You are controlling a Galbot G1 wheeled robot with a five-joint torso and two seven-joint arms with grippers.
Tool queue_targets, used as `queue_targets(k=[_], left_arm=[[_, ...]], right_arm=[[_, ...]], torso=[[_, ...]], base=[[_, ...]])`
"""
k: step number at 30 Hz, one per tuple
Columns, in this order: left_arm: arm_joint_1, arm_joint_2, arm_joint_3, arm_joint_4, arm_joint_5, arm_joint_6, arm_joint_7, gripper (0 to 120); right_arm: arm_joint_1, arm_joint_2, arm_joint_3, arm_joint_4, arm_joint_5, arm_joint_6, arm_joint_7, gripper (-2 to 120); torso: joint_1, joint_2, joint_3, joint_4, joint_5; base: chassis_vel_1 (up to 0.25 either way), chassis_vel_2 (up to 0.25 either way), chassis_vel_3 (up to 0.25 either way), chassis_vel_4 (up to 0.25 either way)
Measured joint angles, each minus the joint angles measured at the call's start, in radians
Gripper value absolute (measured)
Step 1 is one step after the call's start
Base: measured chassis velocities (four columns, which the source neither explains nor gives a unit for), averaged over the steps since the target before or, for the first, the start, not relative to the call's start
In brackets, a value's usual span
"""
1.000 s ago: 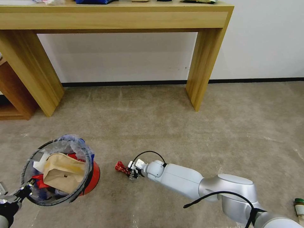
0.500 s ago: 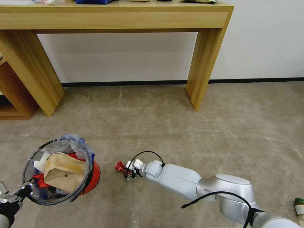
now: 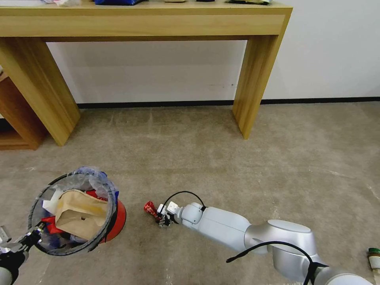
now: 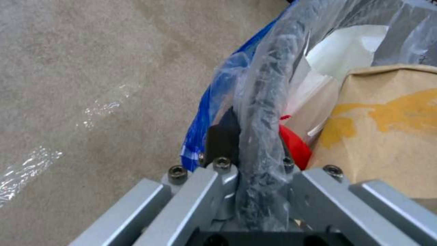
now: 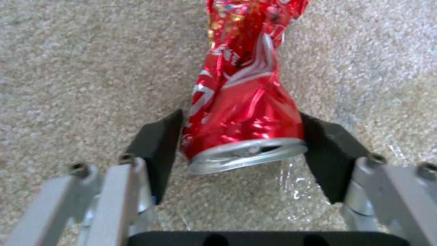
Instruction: Pick up the trash bin and place the garbage on the floor into it.
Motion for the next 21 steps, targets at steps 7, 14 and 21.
queue_targets(k=[7,14,21], left_arm=[[-0.005,0.0,0.005,0.009,0.006,0.0,0.0,1],[-0.008,-0.002,0.009,0.017,0.017,0.0,0.003,1],[-0.01,-0.004,0.01,0.018,0.024,0.0,0.007,1]], right_arm=[[-0.002,-0.003,0.003,-0.001,-0.004,0.008,0.0,51],[-0.004,-0.015,0.004,0.01,-0.007,0.012,0.005,51],[0.003,-0.036,0.004,0.043,-0.004,0.013,0.015,51]], torso=[[0.0,0.0,0.0,0.0,0.0],[0.0,0.0,0.0,0.0,0.0],[0.0,0.0,0.0,0.0,0.0]], base=[[0.0,0.0,0.0,0.0],[0.0,0.0,0.0,0.0],[0.0,0.0,0.0,0.0]])
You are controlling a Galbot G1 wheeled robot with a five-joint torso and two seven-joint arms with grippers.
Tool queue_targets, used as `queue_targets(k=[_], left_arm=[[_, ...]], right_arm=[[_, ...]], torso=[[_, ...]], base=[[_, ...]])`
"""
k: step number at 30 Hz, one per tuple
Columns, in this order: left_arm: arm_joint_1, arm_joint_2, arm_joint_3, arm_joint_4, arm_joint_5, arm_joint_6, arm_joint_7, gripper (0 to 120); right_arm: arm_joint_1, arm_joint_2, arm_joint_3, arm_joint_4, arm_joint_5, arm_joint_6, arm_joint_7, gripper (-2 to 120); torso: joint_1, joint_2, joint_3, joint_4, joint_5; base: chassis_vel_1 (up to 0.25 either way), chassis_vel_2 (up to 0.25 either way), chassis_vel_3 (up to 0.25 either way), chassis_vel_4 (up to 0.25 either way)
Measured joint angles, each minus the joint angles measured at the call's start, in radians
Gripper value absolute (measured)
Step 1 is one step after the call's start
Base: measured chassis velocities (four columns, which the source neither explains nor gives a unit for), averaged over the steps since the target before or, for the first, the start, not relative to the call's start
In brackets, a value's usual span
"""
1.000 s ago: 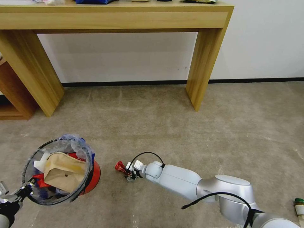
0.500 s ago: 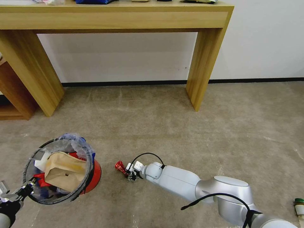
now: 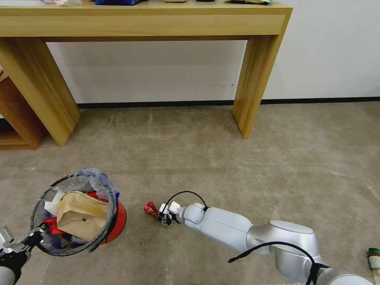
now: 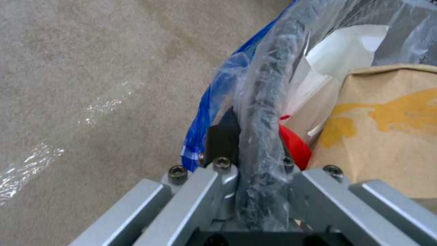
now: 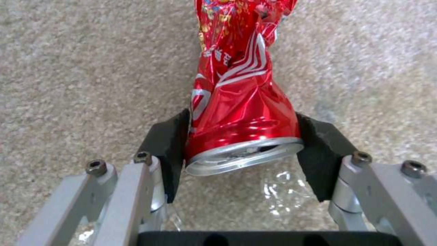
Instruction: Pick up the trash bin and place the garbage on the floor into it.
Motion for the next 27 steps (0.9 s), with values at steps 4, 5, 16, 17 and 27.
queue_targets(k=[4,5,16,17,27], left_arm=[[0.0,0.001,0.0,-0.002,0.0,0.0,0.0,1],[0.0,0.001,0.0,-0.002,0.0,0.0,0.0,1],[0.004,0.006,0.002,-0.01,-0.001,0.0,-0.003,1],[0.005,0.008,0.003,-0.011,-0.001,0.0,-0.004,1],[0.012,0.018,0.01,-0.016,-0.002,0.0,-0.006,1]], right_arm=[[0.007,-0.024,-0.003,0.048,0.009,-0.006,0.021,51],[0.007,-0.024,-0.003,0.048,0.009,-0.006,0.021,51],[0.055,-0.116,0.033,0.29,0.084,-0.055,0.1,51],[0.061,-0.129,0.044,0.325,0.092,-0.058,0.111,51],[0.101,-0.222,0.109,0.559,0.145,-0.073,0.172,51]], torso=[[0.0,0.0,0.0,-0.0001,0.0],[0.0,0.0,0.0,-0.0001,0.0],[0.0,0.0,0.0,0.0001,0.0],[0.0,0.0,0.0,0.0001,0.0001],[0.0,0.0,0.0,0.0,-0.0001]], base=[[0.0,0.0,0.0,0.0],[0.0,0.0,0.0,0.0],[0.0,0.0,0.0,0.0],[0.0,0.0,0.0,0.0],[0.0,0.0,0.0,0.0]])
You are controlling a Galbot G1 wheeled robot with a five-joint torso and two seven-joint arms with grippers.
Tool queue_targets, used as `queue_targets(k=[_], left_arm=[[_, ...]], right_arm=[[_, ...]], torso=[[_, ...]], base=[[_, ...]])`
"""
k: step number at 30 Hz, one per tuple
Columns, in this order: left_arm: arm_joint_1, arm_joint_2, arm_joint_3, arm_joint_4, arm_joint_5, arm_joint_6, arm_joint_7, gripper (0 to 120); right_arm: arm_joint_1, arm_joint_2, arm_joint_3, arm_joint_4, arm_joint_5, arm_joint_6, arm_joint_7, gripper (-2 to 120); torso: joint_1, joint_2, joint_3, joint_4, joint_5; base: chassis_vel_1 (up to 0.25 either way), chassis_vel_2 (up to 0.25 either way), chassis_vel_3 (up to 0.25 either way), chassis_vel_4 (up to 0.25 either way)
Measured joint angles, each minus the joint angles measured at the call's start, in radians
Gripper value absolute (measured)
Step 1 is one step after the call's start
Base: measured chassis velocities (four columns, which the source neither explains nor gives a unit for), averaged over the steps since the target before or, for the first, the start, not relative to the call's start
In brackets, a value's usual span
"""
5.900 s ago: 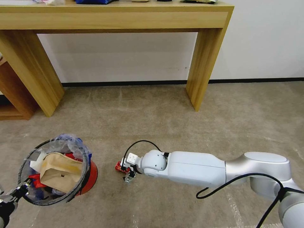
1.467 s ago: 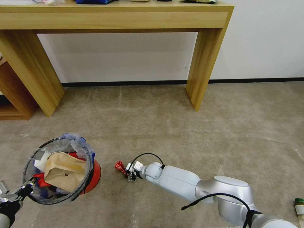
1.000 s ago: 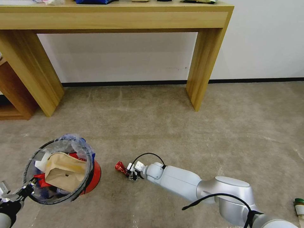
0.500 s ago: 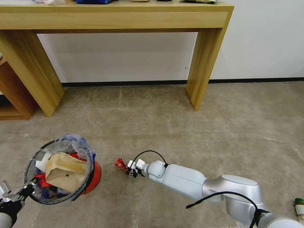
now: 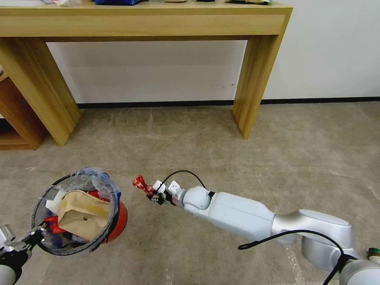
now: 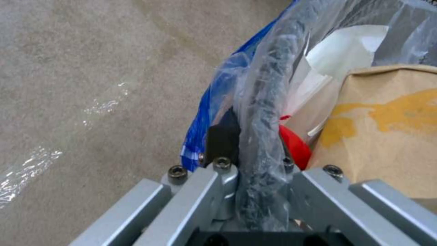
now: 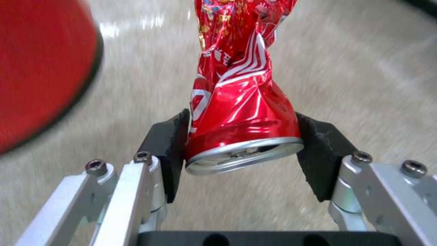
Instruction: Pick up the trash bin and place the garbage on the floor into it.
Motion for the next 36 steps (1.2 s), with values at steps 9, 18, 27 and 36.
queue_targets(k=[9,18,27,36], left_arm=[[0.005,0.009,0.001,-0.004,-0.003,0.0,-0.001,1],[0.0,0.023,0.0,-0.004,-0.013,0.0,-0.002,1],[-0.006,0.03,0.0,0.003,-0.02,0.0,-0.003,1],[-0.015,0.032,0.005,0.006,-0.019,0.0,-0.004,1]], right_arm=[[0.055,-0.082,0.065,0.129,0.018,0.006,0.018,51],[0.084,-0.159,0.153,0.27,0.048,0.03,0.035,51],[0.131,-0.13,0.192,0.475,0.183,-0.002,0.058,51],[0.185,-0.016,0.054,0.513,0.268,-0.059,0.116,51]], torso=[[0.0,0.0,0.0,0.0,0.0001],[0.0,0.0,0.0,-0.0002,0.0002],[0.0,0.0,0.0,-0.0001,0.0],[0.0,0.0,0.0,0.0001,-0.0002]], base=[[0.0,0.0,0.0,0.0],[0.0,0.0,0.0,0.0],[0.0,0.0,0.0,0.0],[0.0,0.0,0.0,0.0]])
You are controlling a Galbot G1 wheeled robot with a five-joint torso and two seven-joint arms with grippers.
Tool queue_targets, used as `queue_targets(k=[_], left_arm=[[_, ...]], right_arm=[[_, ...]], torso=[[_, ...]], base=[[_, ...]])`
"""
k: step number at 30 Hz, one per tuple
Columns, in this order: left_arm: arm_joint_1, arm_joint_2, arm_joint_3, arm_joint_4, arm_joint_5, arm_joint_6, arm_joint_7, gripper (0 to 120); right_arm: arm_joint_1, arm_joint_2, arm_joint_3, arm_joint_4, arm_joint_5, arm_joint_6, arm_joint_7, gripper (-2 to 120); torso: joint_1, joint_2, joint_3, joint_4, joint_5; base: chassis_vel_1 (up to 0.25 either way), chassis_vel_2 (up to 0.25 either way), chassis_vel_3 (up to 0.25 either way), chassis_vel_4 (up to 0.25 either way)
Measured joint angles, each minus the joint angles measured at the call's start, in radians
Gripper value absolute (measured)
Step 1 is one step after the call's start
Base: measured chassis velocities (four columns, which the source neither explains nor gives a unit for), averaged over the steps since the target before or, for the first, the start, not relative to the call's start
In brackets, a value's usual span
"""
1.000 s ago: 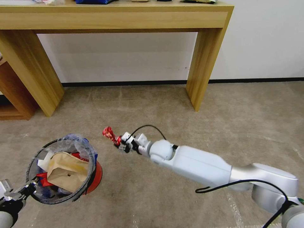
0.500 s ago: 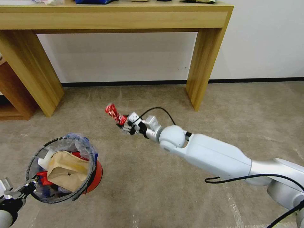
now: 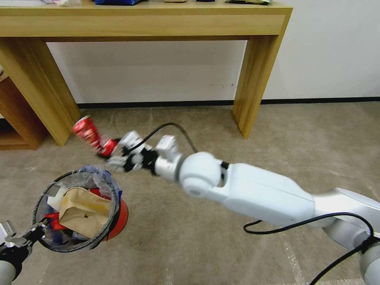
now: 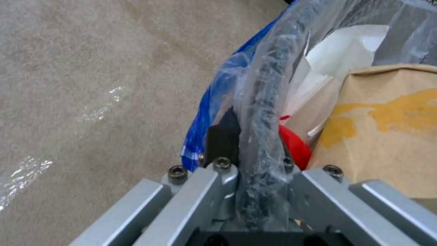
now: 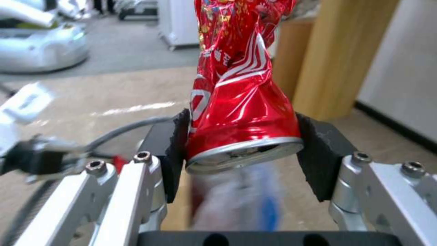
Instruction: Pick up the trash bin and place the garbage on the floor into it.
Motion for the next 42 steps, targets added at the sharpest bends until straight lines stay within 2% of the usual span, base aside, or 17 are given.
queue_targets(k=[9,18,34,42], left_arm=[[-0.008,0.009,0.005,0.0,-0.002,0.0,-0.001,1],[-0.008,0.006,0.005,-0.01,-0.009,0.0,-0.002,1],[-0.001,-0.001,-0.002,-0.023,-0.021,0.0,-0.003,1],[-0.003,-0.001,-0.001,-0.022,-0.021,0.0,-0.001,1]], right_arm=[[0.035,0.054,-0.116,-0.014,0.05,-0.05,0.036,51],[0.041,0.084,-0.214,-0.052,0.036,-0.067,0.06,51],[0.059,0.144,-0.253,-0.135,0.026,-0.083,0.071,51],[0.059,0.142,-0.253,-0.134,0.018,-0.08,0.071,51]], torso=[[0.0,0.0,0.0,-0.0001,0.0001],[0.0,0.0,0.0,-0.0001,0.0001],[0.0,0.0,0.0,-0.0001,0.0002],[0.0,0.0,0.0,-0.0001,0.0002]], base=[[0.0,0.0,0.0,0.0],[0.0,0.0,0.0,0.0],[0.0,0.0,0.0,0.0],[0.0,0.0,0.0,0.0]])
